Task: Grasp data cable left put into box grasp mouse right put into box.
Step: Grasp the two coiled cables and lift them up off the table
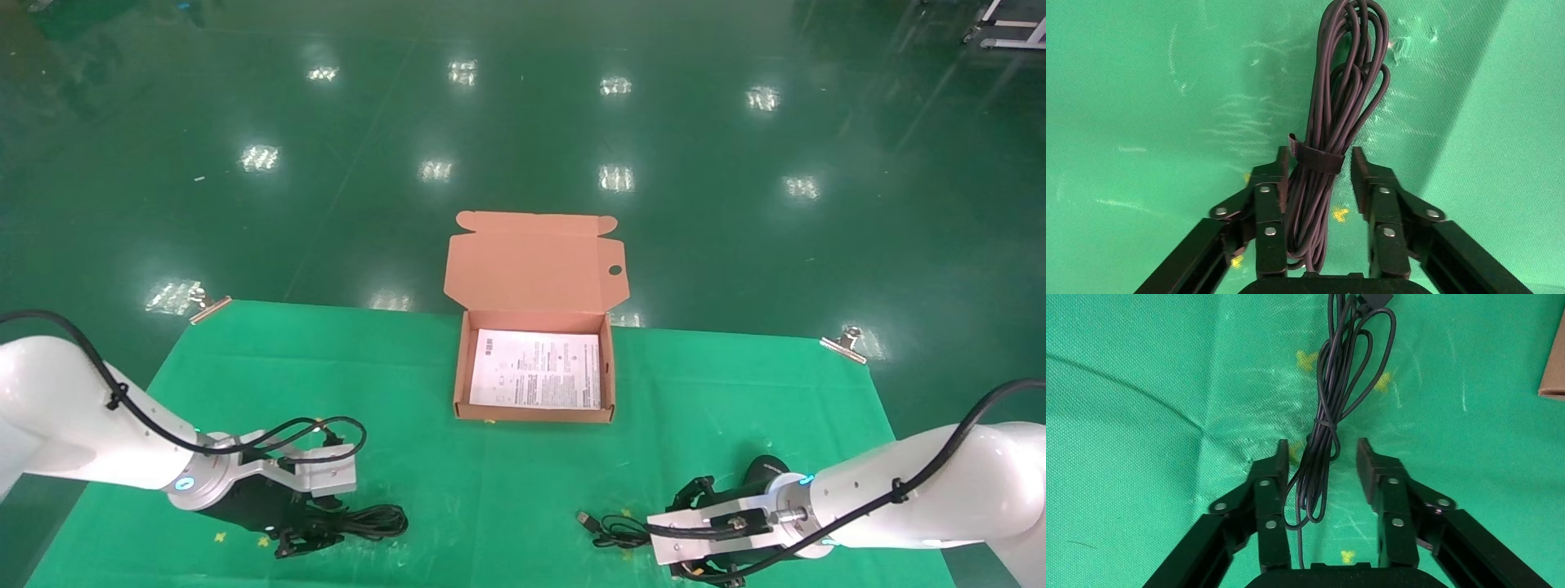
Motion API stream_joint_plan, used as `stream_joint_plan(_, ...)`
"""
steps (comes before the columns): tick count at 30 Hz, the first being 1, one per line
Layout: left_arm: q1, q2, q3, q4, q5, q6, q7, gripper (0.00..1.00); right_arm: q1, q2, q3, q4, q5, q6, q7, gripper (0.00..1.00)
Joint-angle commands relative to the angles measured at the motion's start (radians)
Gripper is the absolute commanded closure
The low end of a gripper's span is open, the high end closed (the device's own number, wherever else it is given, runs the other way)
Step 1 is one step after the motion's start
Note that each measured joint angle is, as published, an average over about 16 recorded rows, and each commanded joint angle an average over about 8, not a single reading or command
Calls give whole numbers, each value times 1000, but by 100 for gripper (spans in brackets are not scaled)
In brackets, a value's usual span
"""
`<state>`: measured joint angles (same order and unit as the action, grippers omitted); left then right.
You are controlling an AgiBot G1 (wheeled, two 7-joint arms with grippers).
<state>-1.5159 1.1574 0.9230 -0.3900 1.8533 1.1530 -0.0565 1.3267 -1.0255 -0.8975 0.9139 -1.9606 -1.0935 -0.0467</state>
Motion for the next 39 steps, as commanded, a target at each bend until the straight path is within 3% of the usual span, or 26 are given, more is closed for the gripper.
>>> stream_joint_plan(1, 0, 0, 0, -1, 0, 0, 0, 100, 0, 0, 0, 1, 0, 0, 0, 100)
stream_joint_plan(18, 0, -1, 0, -3, 0, 1, 0, 100, 2, 2, 2, 2, 3, 0, 3, 100)
stream_joint_plan(24, -20, -17, -4, -36, -4, 14, 13, 100, 25, 46, 45, 30, 53, 0, 35, 100)
stream_joint_plan(33, -109, -93, -31, -259, -5, 16, -10, 100, 137, 174, 178, 152, 152, 42, 121, 100)
stream_joint_plan(39, -156, -119, -46, -452, 40, -42, -82, 100, 252, 152, 232, 171, 172, 90, 124, 100)
